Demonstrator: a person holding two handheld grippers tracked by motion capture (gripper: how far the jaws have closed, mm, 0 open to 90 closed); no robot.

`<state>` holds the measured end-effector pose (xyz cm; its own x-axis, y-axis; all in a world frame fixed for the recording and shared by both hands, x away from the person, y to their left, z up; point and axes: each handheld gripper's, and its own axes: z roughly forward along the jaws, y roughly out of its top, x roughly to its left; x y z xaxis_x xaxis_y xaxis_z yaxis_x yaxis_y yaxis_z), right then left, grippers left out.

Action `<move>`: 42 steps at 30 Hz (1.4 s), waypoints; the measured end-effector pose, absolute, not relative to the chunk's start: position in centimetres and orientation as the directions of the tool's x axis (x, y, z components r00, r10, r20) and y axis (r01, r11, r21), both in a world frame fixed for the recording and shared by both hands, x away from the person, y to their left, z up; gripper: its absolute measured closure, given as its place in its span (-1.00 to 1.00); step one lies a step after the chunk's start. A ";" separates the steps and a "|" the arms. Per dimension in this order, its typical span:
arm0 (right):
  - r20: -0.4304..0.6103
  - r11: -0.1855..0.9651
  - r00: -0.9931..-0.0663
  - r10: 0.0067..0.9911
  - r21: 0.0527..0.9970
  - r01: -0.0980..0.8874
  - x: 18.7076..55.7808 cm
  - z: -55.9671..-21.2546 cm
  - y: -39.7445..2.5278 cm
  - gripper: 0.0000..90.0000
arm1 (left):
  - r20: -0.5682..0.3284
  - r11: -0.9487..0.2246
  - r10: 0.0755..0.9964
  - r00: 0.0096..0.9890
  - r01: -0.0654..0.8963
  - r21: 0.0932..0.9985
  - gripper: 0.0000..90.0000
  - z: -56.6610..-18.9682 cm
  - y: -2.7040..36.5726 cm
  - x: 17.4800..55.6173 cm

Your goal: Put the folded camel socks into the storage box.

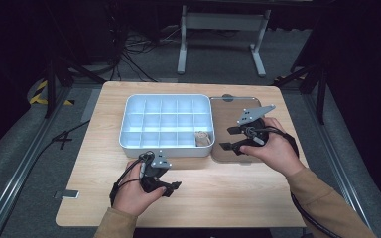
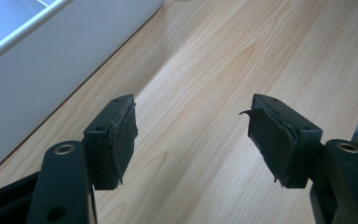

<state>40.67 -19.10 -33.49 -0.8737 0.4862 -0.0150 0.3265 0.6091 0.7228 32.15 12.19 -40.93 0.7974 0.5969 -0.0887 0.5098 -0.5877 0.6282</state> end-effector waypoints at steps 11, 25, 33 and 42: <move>-0.045 0.613 -0.872 0.487 0.729 0.304 38.9 -34.3 -21.1 -0.21 | -0.090 -0.589 0.601 0.794 0.516 0.622 -0.26 -41.1 12.2 32.2; 0.012 0.556 -0.872 0.490 0.766 0.323 36.4 -37.5 -23.7 -0.25 | -0.087 -0.589 0.613 0.786 0.527 0.613 -0.26 -41.4 12.1 32.3; 0.034 0.551 -0.877 0.480 0.766 0.332 35.9 -39.4 -23.9 -0.24 | -0.086 -0.592 0.611 0.787 0.527 0.610 -0.27 -41.6 12.2 32.5; 0.038 0.554 -0.898 0.439 0.775 0.304 35.8 -42.6 -24.4 -0.26 | -0.083 -0.597 0.616 0.784 0.532 0.600 -0.27 -41.6 12.4 32.5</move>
<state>35.85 -24.44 -42.57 -0.8976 0.4392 0.0383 0.3041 0.5540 0.7750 32.54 12.36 -41.64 0.7835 0.6158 -0.0829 0.5324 -0.5966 0.6005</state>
